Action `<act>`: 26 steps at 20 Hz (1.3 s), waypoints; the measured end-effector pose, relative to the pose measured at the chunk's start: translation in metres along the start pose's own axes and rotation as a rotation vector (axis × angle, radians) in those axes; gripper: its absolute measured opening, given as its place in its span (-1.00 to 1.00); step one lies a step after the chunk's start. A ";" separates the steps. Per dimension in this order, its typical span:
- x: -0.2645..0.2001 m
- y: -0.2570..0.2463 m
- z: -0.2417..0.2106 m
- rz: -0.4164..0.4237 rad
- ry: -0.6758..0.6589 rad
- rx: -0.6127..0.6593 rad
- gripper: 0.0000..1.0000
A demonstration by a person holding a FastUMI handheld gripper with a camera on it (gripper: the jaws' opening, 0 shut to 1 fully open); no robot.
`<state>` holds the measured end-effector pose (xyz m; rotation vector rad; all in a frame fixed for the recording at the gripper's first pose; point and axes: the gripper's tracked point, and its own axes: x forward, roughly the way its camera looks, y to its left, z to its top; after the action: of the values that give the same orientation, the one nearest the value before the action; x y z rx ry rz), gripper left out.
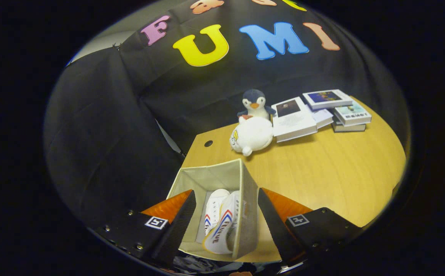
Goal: Open the storage box then place both shoes into the box .Put the left shoe in first, then the right shoe, with the right side of both shoes facing outward in a uniform manner.
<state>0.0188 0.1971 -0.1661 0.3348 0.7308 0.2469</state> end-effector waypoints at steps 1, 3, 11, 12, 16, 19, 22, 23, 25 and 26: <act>-0.009 -0.008 0.010 -0.019 -0.034 -0.025 0.95; -0.028 -0.021 0.033 -0.041 -0.110 -0.061 0.95; -0.107 -0.088 0.097 -0.176 -0.304 -0.212 0.95; -0.118 -0.096 0.104 -0.200 -0.328 -0.235 0.95; -0.156 -0.122 0.132 -0.279 -0.424 -0.301 0.95; -0.175 -0.132 0.146 -0.292 -0.481 -0.312 0.95; -0.181 -0.139 0.154 -0.296 -0.516 -0.301 0.95; -0.182 -0.140 0.156 -0.293 -0.523 -0.294 0.95; -0.184 -0.139 0.161 -0.279 -0.546 -0.275 0.95; -0.183 -0.140 0.162 -0.276 -0.548 -0.266 0.95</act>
<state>0.0129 -0.0274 0.0044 0.0374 0.1920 -0.0161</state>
